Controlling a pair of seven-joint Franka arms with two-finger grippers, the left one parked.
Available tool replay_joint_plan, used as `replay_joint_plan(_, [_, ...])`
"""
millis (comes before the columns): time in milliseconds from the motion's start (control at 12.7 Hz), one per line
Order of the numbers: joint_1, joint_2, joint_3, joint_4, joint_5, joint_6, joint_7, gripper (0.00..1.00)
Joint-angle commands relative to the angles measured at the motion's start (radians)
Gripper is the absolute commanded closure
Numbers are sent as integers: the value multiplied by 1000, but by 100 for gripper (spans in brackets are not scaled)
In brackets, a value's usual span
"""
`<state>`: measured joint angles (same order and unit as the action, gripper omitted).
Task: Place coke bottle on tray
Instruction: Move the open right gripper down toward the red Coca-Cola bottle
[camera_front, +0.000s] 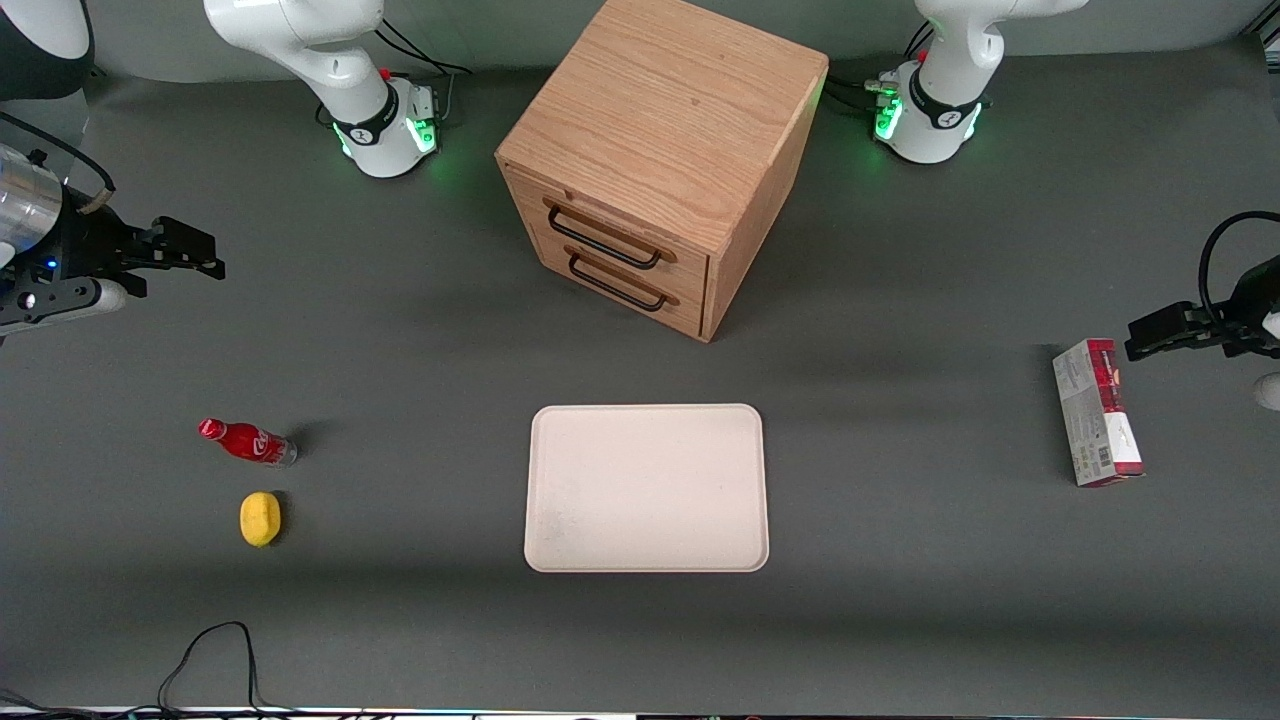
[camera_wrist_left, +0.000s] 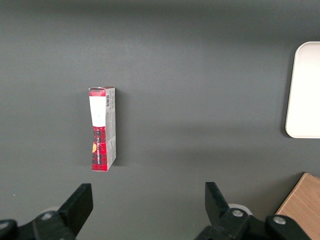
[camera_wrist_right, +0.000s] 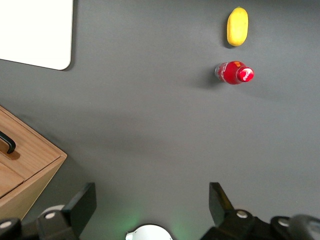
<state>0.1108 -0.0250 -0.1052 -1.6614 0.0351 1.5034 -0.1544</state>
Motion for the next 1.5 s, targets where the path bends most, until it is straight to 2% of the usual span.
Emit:
replay_joint_plan(0, [15,28,-17,31,-11,-29,-17,0])
replay_joint_plan(395, [9,25,-22,32,-15,-31,4,0])
replay_joint_plan(711, [-5,30,-83,92,-18,-32,-22,0])
replay_joint_plan(1105, [-11,203,-211,310,-20,-60,-262,0])
replay_joint_plan(1421, [-11,209,-218,311,-18,-60,-269,0])
